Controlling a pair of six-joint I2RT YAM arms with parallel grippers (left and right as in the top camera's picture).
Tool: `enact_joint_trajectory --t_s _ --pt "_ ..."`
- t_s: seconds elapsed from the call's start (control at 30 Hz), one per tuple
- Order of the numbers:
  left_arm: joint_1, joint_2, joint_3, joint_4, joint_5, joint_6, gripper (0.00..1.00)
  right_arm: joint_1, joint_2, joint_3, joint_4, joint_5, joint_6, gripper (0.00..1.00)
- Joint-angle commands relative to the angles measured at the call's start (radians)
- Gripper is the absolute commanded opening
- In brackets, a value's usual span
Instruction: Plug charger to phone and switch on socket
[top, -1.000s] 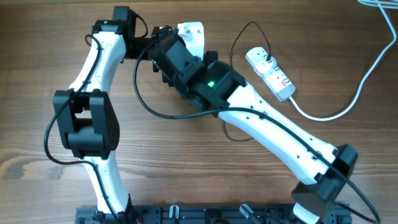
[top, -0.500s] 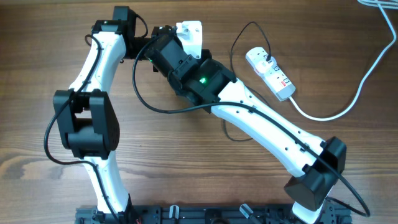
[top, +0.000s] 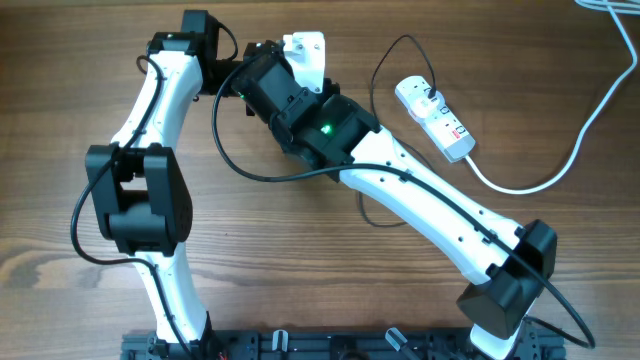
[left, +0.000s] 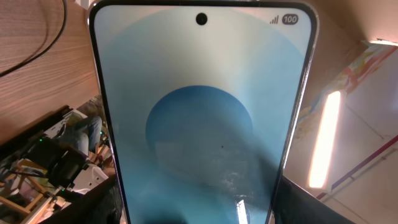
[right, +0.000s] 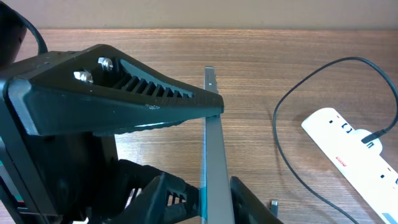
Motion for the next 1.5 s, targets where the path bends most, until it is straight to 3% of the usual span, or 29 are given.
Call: enact_joint_trajectory --t_s 0.0,0.17,0.37,0.57,0.67,0.8,0.83,0.87,0.9,1.07,1.2,1.37,1.47 --pt "0.004 -0.041 0.000 0.000 0.039 -0.001 0.68 -0.006 0.012 0.023 0.006 0.024 0.004 0.31" --pt "0.004 -0.041 0.000 0.000 0.039 -0.002 0.69 -0.006 0.012 0.023 0.006 0.024 0.004 0.22" --pt "0.004 -0.041 0.000 0.000 0.040 -0.002 0.69 -0.006 0.012 0.023 0.006 0.024 0.004 0.20" --pt "0.004 -0.041 0.000 0.000 0.044 -0.002 0.69 -0.006 0.012 0.023 0.006 0.024 0.005 0.06" --pt "0.004 -0.041 0.000 0.000 0.044 -0.002 0.69 -0.006 0.012 0.023 0.006 0.024 0.005 0.05" --pt "0.004 -0.041 0.000 0.000 0.043 -0.002 0.77 -0.006 0.010 0.023 0.007 0.024 0.042 0.05" --pt "0.004 -0.041 0.000 0.000 0.043 -0.002 0.81 -0.006 0.008 0.023 0.008 0.025 0.081 0.05" --pt "0.004 -0.041 0.000 0.000 0.043 -0.002 0.96 -0.006 0.002 0.023 0.011 0.044 0.157 0.05" --pt "0.004 -0.041 0.000 0.000 0.043 -0.002 1.00 -0.006 -0.005 0.023 0.011 0.064 0.220 0.05" --pt "0.004 -0.041 0.000 0.000 0.043 -0.002 1.00 -0.006 -0.057 0.023 0.026 0.088 0.485 0.05" --pt "0.004 -0.041 0.000 0.000 0.043 -0.002 0.92 -0.006 -0.092 0.023 -0.003 0.075 0.865 0.05" --pt "0.004 -0.041 0.000 0.000 0.043 -0.002 0.89 -0.006 -0.092 0.023 -0.048 0.054 1.114 0.05" --pt "0.004 -0.041 0.000 0.000 0.043 -0.003 0.73 -0.006 -0.092 0.023 -0.097 0.053 1.357 0.05"
